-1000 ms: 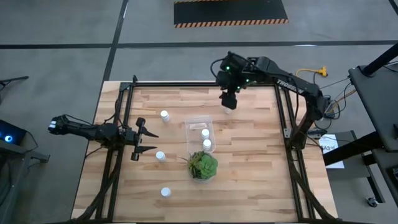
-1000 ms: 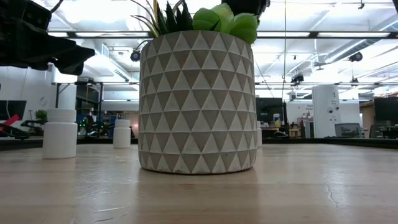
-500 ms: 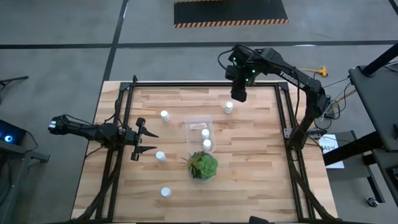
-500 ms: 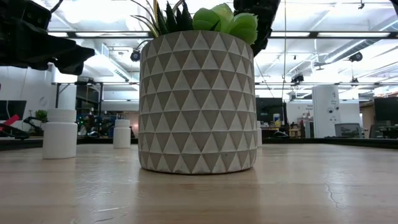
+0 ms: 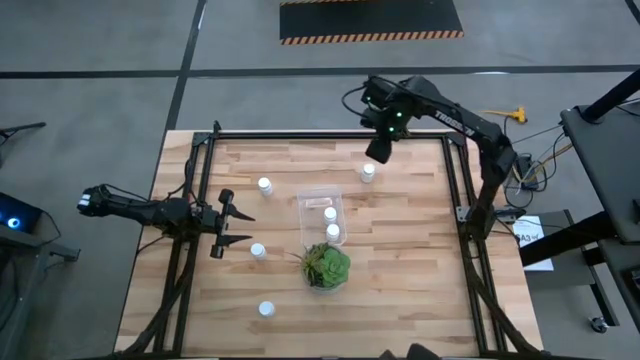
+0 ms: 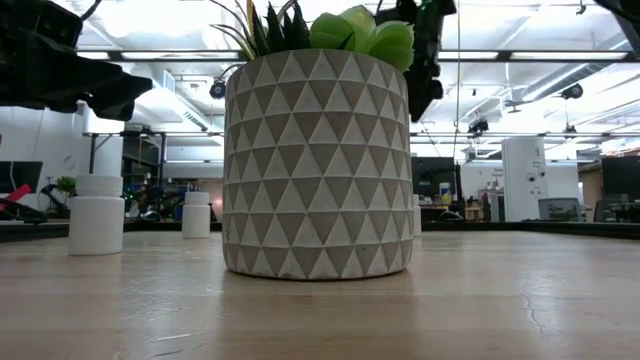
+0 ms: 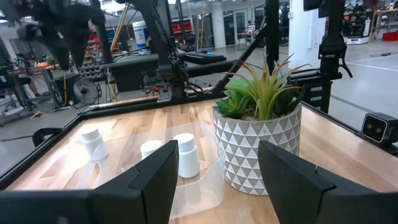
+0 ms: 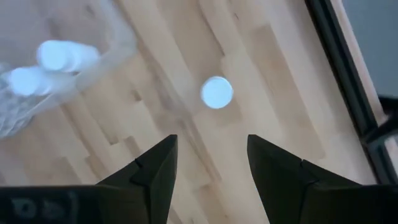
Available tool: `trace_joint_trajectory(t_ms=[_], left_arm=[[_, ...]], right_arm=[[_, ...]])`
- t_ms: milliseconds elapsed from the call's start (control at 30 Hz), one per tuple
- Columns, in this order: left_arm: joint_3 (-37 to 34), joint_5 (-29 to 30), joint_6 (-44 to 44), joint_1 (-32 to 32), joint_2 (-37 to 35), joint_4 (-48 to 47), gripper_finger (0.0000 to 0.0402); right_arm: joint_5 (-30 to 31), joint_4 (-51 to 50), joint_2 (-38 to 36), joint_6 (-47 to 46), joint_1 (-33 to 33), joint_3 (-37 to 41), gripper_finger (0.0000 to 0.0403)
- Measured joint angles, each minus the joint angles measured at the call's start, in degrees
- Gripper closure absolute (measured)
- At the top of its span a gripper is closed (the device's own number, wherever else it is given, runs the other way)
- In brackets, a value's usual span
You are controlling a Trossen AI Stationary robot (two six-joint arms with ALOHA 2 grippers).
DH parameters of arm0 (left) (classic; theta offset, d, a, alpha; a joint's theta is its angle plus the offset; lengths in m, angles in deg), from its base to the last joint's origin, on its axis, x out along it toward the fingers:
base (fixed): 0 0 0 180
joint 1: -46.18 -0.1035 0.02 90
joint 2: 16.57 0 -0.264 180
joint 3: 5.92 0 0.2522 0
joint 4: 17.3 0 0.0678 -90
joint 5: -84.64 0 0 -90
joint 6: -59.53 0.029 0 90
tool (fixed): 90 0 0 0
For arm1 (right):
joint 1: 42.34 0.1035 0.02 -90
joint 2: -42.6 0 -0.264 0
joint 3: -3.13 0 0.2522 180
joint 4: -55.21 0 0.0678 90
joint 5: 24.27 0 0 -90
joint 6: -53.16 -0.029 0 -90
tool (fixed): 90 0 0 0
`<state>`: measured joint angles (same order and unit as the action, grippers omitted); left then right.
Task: Pick and place pill bottles into a basket
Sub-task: Put the white pill bottle into the transparent bin
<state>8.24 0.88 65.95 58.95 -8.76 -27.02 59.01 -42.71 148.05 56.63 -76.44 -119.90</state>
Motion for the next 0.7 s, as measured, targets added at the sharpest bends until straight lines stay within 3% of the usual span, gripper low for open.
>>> trace_joint_trajectory(t_ms=[233, 700], left_arm=[[0.0, 0.0, 0.0, 0.0, 0.0, 0.0, 0.0198], [0.0, 0.0, 0.0, 0.0, 0.0, 0.0, 0.0198]], right_arm=[[5.7, 0.9, 3.1, -9.6, 0.1, 0.0, 0.0218], [5.7, 2.6, 11.8, -17.7, 0.9, -0.1, 0.0218]])
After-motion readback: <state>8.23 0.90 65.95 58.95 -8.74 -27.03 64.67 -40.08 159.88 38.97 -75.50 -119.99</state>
